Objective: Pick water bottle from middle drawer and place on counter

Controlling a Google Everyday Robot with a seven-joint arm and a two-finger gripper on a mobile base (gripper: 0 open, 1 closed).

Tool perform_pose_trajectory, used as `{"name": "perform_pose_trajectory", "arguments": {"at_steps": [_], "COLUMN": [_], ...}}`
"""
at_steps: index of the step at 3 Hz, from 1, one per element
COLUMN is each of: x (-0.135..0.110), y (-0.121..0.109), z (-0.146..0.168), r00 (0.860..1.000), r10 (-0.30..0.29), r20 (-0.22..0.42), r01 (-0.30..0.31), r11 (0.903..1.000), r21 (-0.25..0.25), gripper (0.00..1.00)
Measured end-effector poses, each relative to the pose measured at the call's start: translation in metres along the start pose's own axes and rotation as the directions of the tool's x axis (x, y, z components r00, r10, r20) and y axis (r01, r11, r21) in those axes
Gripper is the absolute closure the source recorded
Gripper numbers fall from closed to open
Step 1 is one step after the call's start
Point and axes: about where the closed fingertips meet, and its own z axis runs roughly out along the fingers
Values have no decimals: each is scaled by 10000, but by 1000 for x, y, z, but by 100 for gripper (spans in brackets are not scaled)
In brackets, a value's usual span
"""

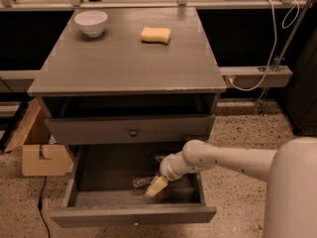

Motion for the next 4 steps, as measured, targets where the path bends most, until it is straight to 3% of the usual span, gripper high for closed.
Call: {"name": "perform_pose_trajectory", "arguments": {"at_steps": [1, 3, 4], "x": [8, 35, 37], "y": [-4, -6, -7], "z": [15, 43, 31], "r00": [9999, 9959, 9958], "r10": [111, 534, 660], "r20": [-108, -732, -635], "r01": [-111, -530, -633], "r11": [9999, 9986, 9971], "r21": [1, 79, 434], "gripper": [0, 42, 65]}}
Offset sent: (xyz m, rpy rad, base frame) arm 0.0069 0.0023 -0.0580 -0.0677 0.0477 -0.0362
